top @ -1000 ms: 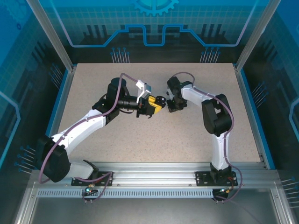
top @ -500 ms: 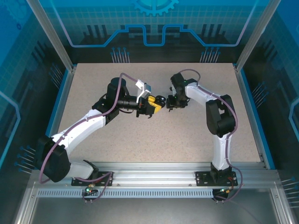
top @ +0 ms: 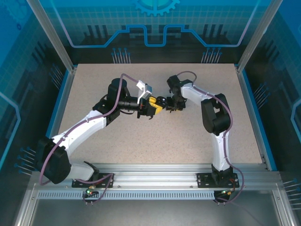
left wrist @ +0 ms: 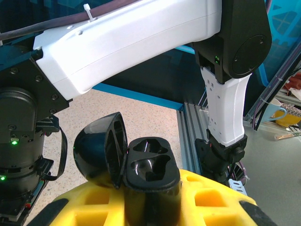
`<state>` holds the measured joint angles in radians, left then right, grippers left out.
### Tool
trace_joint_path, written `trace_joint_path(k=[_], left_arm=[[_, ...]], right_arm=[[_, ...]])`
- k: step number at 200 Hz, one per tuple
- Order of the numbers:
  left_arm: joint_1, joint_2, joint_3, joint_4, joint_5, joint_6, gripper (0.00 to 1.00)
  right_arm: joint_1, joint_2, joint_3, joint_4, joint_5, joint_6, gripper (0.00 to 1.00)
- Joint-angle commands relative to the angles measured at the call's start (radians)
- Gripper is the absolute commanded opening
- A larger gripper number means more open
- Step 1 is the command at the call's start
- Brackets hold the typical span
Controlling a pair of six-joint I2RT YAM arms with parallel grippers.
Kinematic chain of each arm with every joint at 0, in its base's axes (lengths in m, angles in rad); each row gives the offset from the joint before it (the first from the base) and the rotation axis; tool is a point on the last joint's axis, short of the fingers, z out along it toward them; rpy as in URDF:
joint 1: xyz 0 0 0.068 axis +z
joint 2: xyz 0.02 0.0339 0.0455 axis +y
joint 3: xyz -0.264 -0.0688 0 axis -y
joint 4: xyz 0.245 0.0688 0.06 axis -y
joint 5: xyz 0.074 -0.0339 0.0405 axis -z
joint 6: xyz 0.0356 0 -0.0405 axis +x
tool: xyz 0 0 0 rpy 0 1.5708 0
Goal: Insert the wireless bluetooth earbuds into the charging case
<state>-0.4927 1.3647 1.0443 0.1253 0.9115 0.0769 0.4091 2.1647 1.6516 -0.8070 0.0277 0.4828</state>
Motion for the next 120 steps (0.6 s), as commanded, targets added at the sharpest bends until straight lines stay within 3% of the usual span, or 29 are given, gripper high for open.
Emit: trace_joint_path(k=[1, 66, 120], left_arm=[[0.009, -0.012, 0.005, 0.001, 0.007, 0.001, 0.03], [0.01, -0.018, -0.003, 0.002, 0.006, 0.002, 0.03], [0.01, -0.024, -0.011, 0.002, 0.004, 0.004, 0.03]], right_arm=[[0.017, 0.029, 0.03, -0.045, 0.035, 0.025, 0.41], [0.034, 0.074, 0.054, -0.049, 0.069, 0.018, 0.38], [0.045, 0.098, 0.071, -0.049, 0.082, 0.02, 0.28]])
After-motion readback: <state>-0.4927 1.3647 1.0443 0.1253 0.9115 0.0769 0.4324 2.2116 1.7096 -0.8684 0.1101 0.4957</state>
